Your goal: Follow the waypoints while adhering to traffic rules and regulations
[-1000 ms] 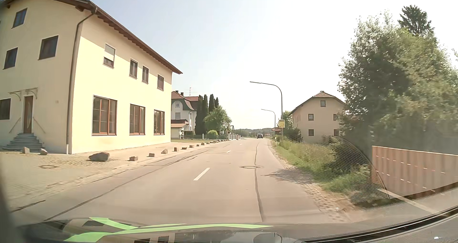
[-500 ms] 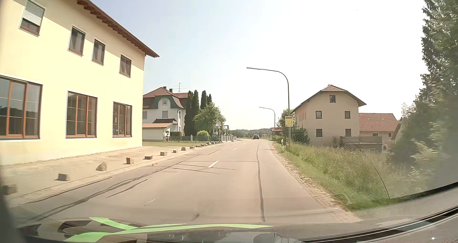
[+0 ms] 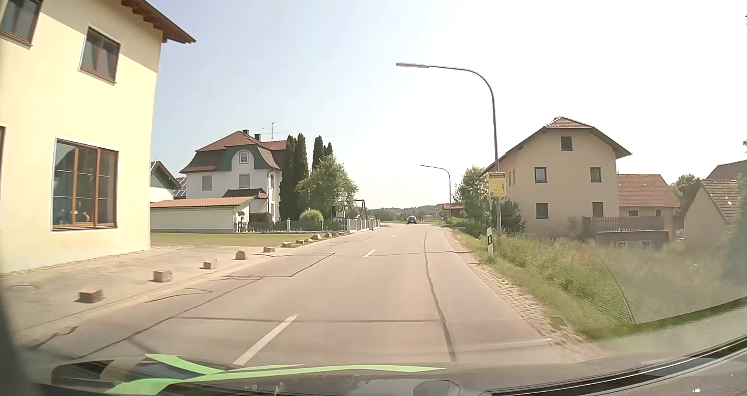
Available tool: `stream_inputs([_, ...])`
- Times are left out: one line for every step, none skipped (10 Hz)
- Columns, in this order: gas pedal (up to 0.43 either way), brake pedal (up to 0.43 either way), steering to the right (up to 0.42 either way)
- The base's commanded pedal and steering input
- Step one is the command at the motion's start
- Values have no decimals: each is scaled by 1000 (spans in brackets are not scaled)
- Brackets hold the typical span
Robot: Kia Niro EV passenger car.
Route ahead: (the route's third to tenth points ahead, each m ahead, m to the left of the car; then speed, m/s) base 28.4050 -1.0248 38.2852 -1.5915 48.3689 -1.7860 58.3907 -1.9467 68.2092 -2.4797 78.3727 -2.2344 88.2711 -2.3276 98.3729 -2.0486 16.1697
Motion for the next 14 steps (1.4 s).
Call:
stream_inputs([79,0,12])
stream_inputs([59,0,12])
stream_inputs([0,0,12])
stream_inputs([0,0,12])
stream_inputs([0,0,12])
stream_inputs([0,0,12])
stream_inputs([0,0,12])
stream_inputs([20,0,12])
stream_inputs([67,0,12])
stream_inputs([79,0,12])
stream_inputs([79,0,12])
stream_inputs([79,0,12])
stream_inputs([79,0,10])
stream_inputs([79,0,5])
